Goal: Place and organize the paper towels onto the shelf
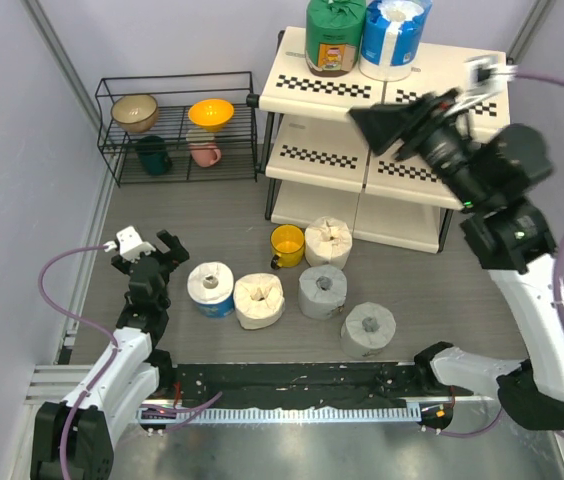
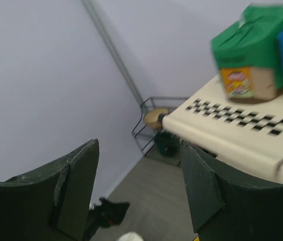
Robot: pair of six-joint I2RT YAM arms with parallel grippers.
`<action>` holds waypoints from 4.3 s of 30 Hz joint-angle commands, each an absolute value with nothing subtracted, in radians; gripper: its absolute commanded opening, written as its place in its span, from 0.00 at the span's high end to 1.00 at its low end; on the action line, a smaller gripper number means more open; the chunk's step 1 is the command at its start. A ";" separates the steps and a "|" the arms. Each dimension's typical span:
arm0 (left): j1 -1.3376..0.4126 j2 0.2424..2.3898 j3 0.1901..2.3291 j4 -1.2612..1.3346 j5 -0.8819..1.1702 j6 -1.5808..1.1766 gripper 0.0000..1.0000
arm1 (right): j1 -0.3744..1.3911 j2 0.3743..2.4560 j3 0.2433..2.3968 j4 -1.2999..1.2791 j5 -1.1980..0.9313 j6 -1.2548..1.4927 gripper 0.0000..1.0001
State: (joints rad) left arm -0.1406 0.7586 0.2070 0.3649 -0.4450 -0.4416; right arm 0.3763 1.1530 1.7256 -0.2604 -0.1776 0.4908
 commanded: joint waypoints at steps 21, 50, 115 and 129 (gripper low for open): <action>-0.138 0.729 0.213 0.394 -0.460 -0.449 0.00 | 0.971 1.769 1.502 -0.377 -0.235 0.388 0.22; -0.138 0.727 0.212 0.393 -0.465 -0.451 0.00 | 1.065 2.056 1.700 -0.446 -0.005 0.383 0.17; -0.137 0.729 0.213 0.390 -0.472 -0.454 0.00 | 1.065 2.019 1.666 -0.385 0.081 0.442 0.30; -0.138 0.726 0.212 0.390 -0.474 -0.454 0.00 | 1.068 2.094 1.692 -0.428 0.014 0.430 0.36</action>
State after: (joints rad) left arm -0.1410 0.7300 0.2070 0.3649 -0.4530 -0.4446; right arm 1.0641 2.0655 1.6646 -0.3916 0.0227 0.4400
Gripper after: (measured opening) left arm 0.996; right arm 0.637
